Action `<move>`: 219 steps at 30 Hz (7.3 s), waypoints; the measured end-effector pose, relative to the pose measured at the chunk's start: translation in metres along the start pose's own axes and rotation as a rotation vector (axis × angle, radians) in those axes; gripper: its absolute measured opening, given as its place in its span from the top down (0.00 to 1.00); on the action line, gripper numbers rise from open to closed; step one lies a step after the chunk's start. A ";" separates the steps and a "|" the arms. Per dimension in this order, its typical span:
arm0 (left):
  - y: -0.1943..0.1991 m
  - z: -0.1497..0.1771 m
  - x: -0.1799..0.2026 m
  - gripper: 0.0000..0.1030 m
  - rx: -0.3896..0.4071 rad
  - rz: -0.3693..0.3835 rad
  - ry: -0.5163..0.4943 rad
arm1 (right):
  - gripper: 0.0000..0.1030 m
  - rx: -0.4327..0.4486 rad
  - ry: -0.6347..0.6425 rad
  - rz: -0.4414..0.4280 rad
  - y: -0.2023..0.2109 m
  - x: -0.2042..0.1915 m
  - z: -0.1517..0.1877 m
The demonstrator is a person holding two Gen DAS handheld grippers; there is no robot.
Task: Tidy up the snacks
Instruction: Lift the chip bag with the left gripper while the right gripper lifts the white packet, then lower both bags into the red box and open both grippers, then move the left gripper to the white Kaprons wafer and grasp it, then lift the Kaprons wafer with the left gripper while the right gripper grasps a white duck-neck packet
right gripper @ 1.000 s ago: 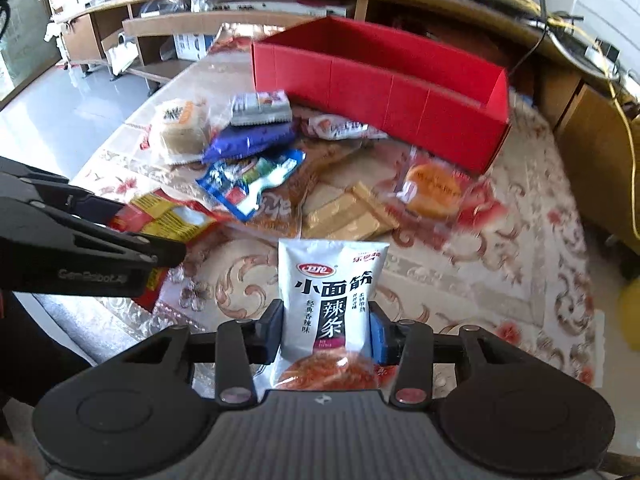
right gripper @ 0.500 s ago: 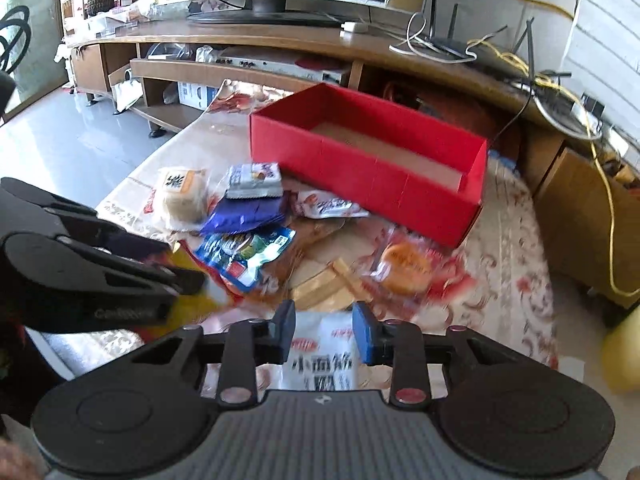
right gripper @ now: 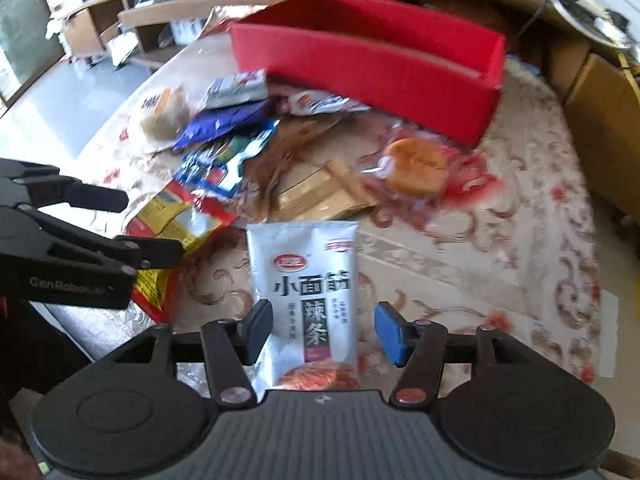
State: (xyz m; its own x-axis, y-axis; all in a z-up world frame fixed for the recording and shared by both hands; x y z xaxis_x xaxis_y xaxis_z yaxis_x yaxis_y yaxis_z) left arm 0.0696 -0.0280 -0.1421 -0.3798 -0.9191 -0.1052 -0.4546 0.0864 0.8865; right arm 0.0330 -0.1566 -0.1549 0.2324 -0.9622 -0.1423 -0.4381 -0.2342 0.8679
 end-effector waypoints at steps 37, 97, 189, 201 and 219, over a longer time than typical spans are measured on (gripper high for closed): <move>0.039 -0.139 -0.003 0.44 0.258 0.001 0.078 | 0.69 0.274 -0.067 -0.005 0.042 0.039 -0.123; -0.017 -0.175 -0.059 0.18 0.219 -0.076 0.183 | 0.63 0.251 -0.088 0.006 -0.010 0.066 -0.207; -0.071 -0.122 -0.050 0.08 -0.063 0.080 0.156 | 0.47 -0.067 -0.234 -0.233 -0.021 0.043 -0.073; -0.066 -0.120 -0.058 0.08 -0.089 0.154 0.266 | 0.46 -0.108 -0.411 -0.368 -0.046 0.027 -0.078; -0.059 -0.125 -0.084 0.08 -0.045 0.123 0.355 | 0.46 -0.001 -0.147 0.000 -0.069 0.020 -0.131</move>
State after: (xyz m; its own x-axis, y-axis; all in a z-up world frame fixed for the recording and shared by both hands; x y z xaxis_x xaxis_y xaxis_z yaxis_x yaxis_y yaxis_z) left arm 0.2288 -0.0042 -0.1291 -0.1233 -0.9796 0.1589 -0.3841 0.1947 0.9025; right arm 0.1819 -0.1419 -0.1547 0.1021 -0.9723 -0.2102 -0.4375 -0.2337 0.8683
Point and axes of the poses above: each gripper's, at about its wrist camera, not at the fingertips, and y roughly against the way its jaws point, x to its right, z to its underside, the point moved 10 cm from there along -y, roughly the way its jaws point, and after that the axes turned 7 degrees about -z, right-handed, at the moved point
